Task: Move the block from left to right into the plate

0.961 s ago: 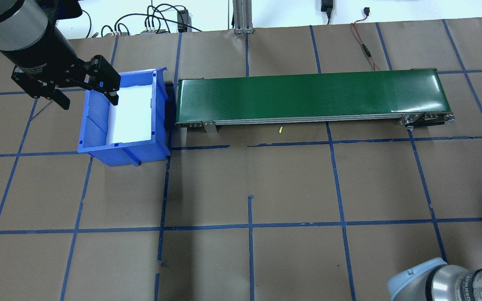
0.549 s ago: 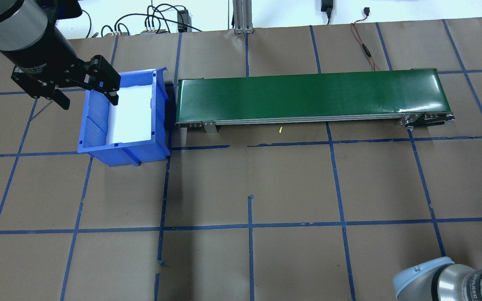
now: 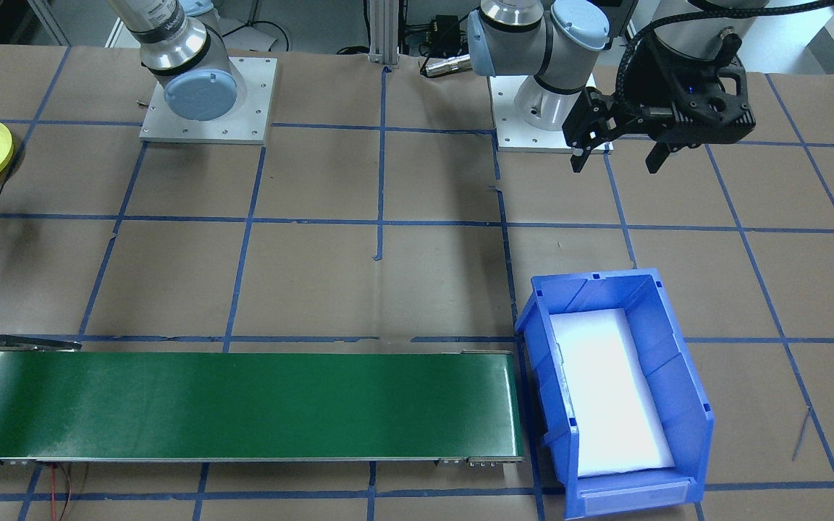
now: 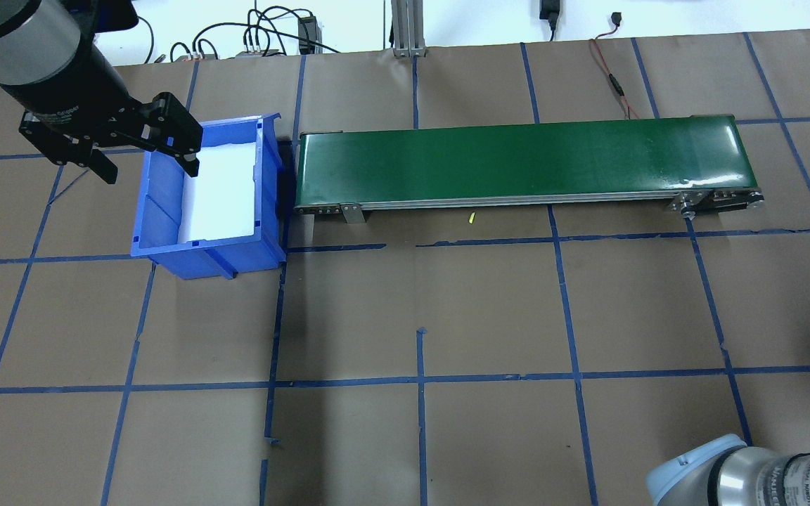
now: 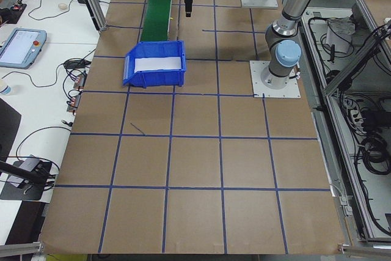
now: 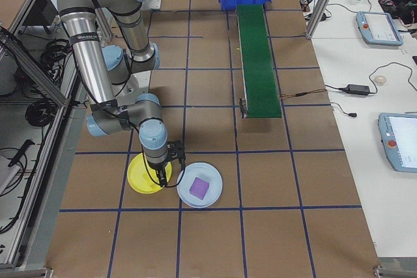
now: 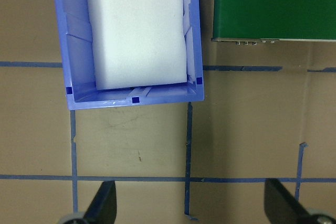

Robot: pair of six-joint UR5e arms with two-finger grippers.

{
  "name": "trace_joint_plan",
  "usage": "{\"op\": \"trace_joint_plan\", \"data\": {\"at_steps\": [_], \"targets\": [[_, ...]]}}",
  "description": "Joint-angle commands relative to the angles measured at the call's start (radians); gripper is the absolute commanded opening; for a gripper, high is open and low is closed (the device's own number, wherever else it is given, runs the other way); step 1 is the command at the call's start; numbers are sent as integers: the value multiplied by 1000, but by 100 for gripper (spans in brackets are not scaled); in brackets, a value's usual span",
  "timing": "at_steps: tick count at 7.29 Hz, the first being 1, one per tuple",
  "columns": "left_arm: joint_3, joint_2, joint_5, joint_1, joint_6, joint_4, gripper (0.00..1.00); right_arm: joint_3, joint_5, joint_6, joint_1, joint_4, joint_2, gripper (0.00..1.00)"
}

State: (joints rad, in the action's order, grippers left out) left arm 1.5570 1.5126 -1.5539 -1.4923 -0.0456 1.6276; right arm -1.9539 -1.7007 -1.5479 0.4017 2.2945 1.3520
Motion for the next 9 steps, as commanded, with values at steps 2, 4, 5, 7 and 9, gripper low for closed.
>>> {"op": "trace_joint_plan", "data": {"at_steps": [2,4,5,7,9], "targets": [[-2,0,-2,1,0,0,100,162,-2,276,468,-78,33,100],[-5,0,-5,1,1,3,100,167,16,487,690,-122,77,100],[-8,0,-9,0,3,3,100,168,82,584,741,-124,84,100],[-11,0,-2,0,10,35,100,214,95,818,904,-236,174,100],[-26,12,-8,4,0,34,100,355,95,1179,1119,-462,203,100]]}}
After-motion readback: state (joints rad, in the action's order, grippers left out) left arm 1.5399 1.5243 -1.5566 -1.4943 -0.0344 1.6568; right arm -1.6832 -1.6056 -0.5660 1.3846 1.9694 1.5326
